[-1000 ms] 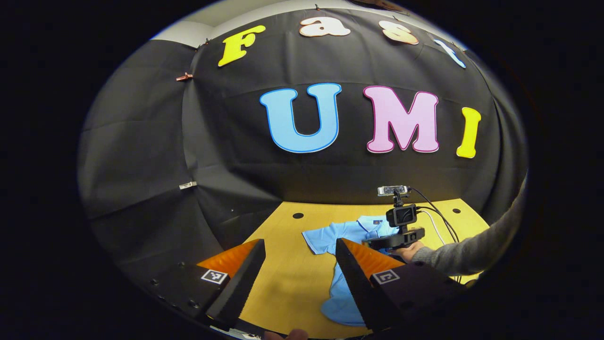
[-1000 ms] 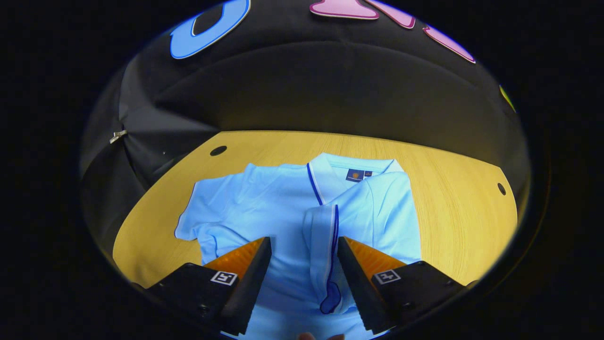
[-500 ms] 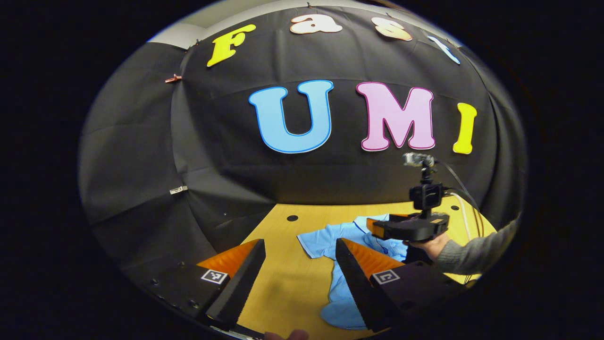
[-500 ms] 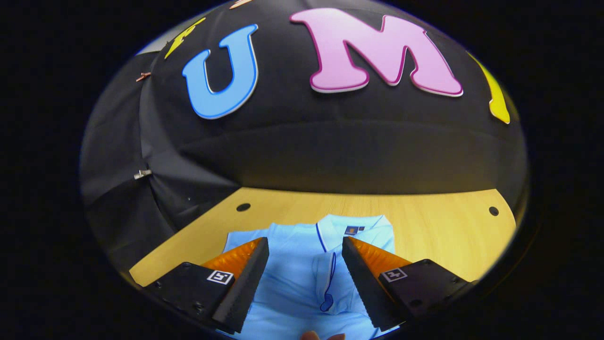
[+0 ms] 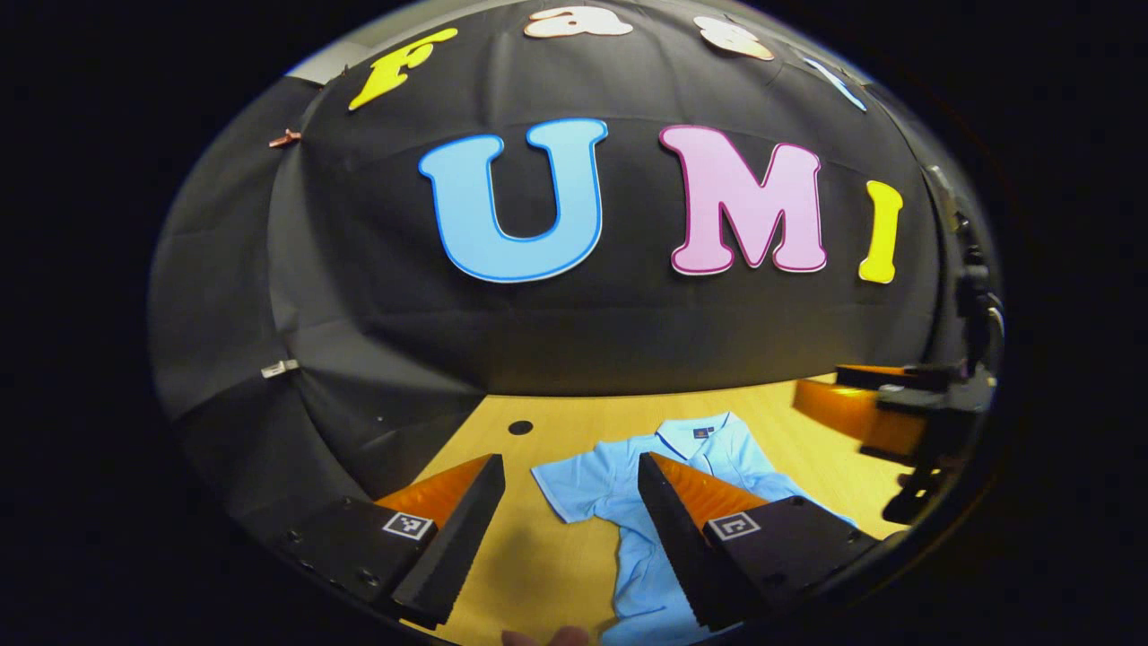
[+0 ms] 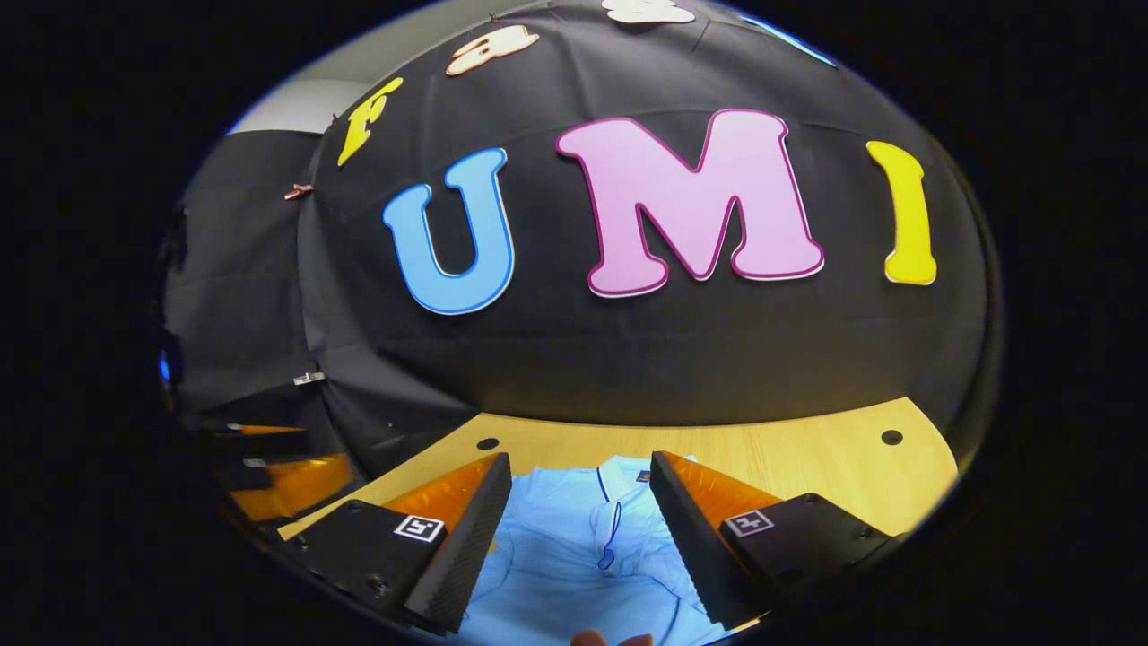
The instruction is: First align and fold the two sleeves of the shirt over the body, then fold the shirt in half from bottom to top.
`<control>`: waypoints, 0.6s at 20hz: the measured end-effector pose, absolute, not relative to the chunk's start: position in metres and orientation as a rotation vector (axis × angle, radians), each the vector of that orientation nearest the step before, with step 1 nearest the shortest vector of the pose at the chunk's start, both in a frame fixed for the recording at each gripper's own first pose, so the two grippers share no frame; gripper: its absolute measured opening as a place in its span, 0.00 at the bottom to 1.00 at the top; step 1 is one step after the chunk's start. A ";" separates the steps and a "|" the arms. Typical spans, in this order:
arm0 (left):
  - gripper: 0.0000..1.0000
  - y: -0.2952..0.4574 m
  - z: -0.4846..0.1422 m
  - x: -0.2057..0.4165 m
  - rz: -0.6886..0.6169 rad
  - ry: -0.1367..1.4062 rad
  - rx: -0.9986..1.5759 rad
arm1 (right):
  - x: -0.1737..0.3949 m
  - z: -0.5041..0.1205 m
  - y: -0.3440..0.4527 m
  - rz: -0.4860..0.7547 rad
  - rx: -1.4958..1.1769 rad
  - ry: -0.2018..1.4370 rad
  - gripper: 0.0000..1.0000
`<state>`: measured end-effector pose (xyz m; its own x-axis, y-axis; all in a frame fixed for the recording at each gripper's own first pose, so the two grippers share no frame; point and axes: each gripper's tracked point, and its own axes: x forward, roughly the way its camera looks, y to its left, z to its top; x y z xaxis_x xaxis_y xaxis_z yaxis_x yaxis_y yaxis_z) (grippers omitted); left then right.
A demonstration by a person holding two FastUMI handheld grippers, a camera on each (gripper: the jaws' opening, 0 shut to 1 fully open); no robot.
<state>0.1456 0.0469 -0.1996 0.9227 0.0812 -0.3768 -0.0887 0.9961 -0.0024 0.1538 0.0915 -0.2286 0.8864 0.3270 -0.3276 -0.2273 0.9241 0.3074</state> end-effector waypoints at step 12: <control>0.96 0.084 -0.403 0.264 0.192 0.816 -0.156 | 0.107 -0.211 0.024 0.219 0.244 0.411 0.97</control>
<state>0.2636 0.0840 -0.4032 0.6695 0.1096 -0.7347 -0.2295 0.9712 -0.0642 0.1066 0.0236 -0.2108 0.8942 0.2577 -0.3660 -0.1598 0.9476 0.2767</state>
